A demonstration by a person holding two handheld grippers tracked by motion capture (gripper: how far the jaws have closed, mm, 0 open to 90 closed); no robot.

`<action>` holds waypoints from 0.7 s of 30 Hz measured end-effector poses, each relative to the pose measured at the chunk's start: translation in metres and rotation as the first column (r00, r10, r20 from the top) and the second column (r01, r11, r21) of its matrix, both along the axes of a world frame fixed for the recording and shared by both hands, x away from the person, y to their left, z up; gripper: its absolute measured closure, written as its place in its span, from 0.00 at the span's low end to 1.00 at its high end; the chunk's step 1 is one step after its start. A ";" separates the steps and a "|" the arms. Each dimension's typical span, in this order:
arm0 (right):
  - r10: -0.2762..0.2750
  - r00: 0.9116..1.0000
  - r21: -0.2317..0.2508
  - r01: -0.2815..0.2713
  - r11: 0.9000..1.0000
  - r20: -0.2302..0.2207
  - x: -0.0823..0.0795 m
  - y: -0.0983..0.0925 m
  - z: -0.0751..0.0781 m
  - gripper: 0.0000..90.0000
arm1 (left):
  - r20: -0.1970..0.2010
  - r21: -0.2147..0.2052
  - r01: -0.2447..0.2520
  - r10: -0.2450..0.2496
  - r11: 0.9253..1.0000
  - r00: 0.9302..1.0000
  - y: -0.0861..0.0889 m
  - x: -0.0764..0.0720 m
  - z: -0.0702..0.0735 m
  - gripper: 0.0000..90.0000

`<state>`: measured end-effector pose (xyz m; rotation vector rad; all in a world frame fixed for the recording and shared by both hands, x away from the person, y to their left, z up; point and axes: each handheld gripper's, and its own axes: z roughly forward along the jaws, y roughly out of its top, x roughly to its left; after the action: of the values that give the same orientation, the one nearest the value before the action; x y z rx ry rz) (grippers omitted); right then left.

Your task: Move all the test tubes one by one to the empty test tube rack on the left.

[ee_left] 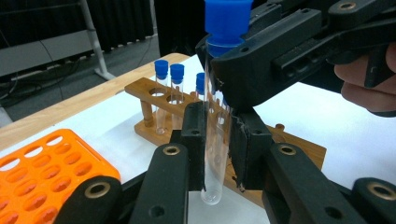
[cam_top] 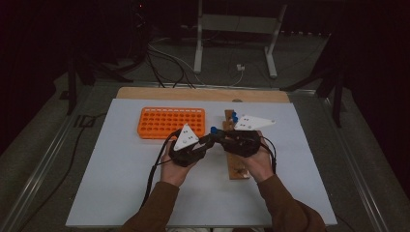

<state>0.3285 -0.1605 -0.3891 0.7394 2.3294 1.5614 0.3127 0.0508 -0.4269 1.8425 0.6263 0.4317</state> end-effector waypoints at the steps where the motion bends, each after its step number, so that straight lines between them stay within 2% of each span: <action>1: 0.002 1.000 0.006 -0.002 1.000 -0.003 0.000 -0.001 0.000 0.84 | 0.001 -0.002 0.002 -0.002 1.000 1.000 0.000 0.000 0.000 0.87; 4: 0.014 1.000 0.023 -0.013 1.000 -0.005 0.000 -0.004 0.001 0.78 | -0.002 0.000 -0.012 0.012 1.000 1.000 0.001 0.002 -0.001 0.87; 8: 0.009 1.000 0.031 -0.009 0.999 0.005 -0.001 -0.013 0.005 0.59 | -0.012 0.000 -0.035 0.035 0.999 0.999 0.005 0.006 -0.001 0.87; 9: -0.008 1.000 0.030 0.007 1.000 0.011 -0.001 -0.018 0.006 0.48 | -0.011 -0.002 -0.040 0.040 0.999 0.999 0.006 0.007 -0.001 0.87; 10: -0.008 1.000 0.030 0.007 1.000 0.011 -0.001 -0.018 0.006 0.48 | -0.012 -0.006 -0.047 0.047 0.999 0.999 0.007 0.007 -0.001 0.87; 11: -0.037 0.999 0.037 0.036 0.999 0.018 -0.001 -0.024 0.006 0.38 | -0.016 -0.013 -0.062 0.061 0.998 0.998 0.009 0.009 -0.001 0.87; 12: -0.037 0.999 0.037 0.036 0.999 0.018 -0.001 -0.024 0.006 0.38 | -0.016 -0.013 -0.062 0.061 0.998 0.998 0.009 0.009 -0.001 0.87; 13: -0.069 0.997 0.034 0.068 0.997 0.021 -0.001 -0.028 0.005 0.26 | -0.016 -0.016 -0.067 0.067 0.998 0.998 0.010 0.010 -0.001 0.87; 14: -0.091 0.996 0.029 0.090 0.995 0.020 -0.001 -0.030 0.004 0.20 | -0.017 -0.018 -0.072 0.072 0.997 0.997 0.011 0.011 -0.001 0.87; 21: -0.167 0.986 0.033 0.167 0.985 0.018 0.000 -0.047 -0.002 0.03 | -0.019 -0.038 -0.111 0.110 0.993 0.994 0.019 0.019 -0.001 0.87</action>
<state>0.3280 -0.2072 -0.3912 0.8968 2.1708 1.5284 0.3321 0.0701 -0.4280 1.7818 0.7458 0.4735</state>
